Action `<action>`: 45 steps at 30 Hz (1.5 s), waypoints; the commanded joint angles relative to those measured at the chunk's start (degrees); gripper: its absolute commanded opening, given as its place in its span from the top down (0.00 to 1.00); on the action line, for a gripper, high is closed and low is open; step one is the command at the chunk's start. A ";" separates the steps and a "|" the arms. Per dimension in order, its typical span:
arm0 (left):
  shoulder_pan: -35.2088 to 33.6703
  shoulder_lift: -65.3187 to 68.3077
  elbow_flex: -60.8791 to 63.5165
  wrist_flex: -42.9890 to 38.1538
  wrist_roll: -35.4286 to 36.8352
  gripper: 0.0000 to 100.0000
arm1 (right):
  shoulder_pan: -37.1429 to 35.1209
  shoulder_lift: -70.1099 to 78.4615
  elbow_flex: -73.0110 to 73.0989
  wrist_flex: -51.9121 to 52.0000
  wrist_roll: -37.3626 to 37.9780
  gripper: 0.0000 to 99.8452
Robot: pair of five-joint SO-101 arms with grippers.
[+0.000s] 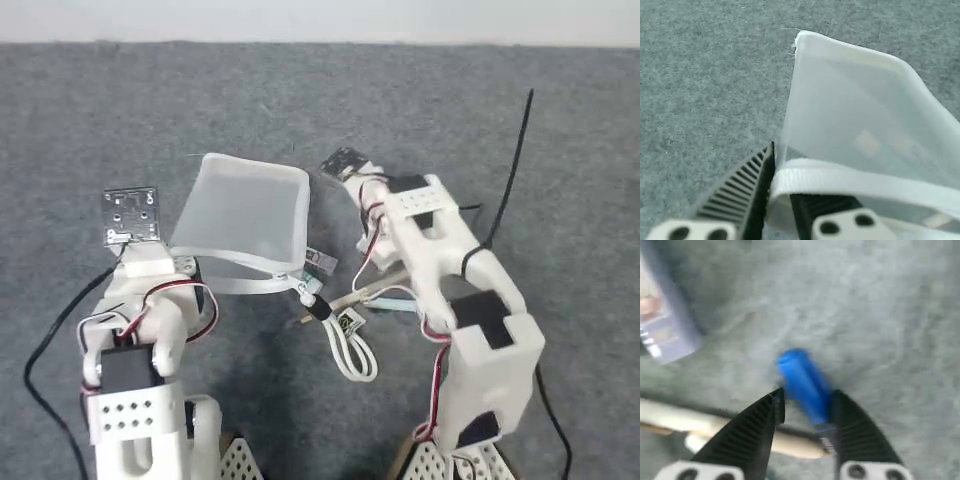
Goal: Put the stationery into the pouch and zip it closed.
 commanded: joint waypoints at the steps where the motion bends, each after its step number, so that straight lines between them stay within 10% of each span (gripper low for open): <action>1: -0.35 -2.02 -3.56 0.18 1.14 0.99 | 1.10 1.71 -3.34 0.22 0.97 0.99; 22: 5.19 -1.67 -4.44 -2.81 0.97 0.99 | 12.18 -13.14 5.89 -6.37 -12.40 0.99; 45: 14.95 35.34 -51.47 18.37 8.26 0.99 | 14.37 -24.92 15.91 -15.08 -22.51 0.99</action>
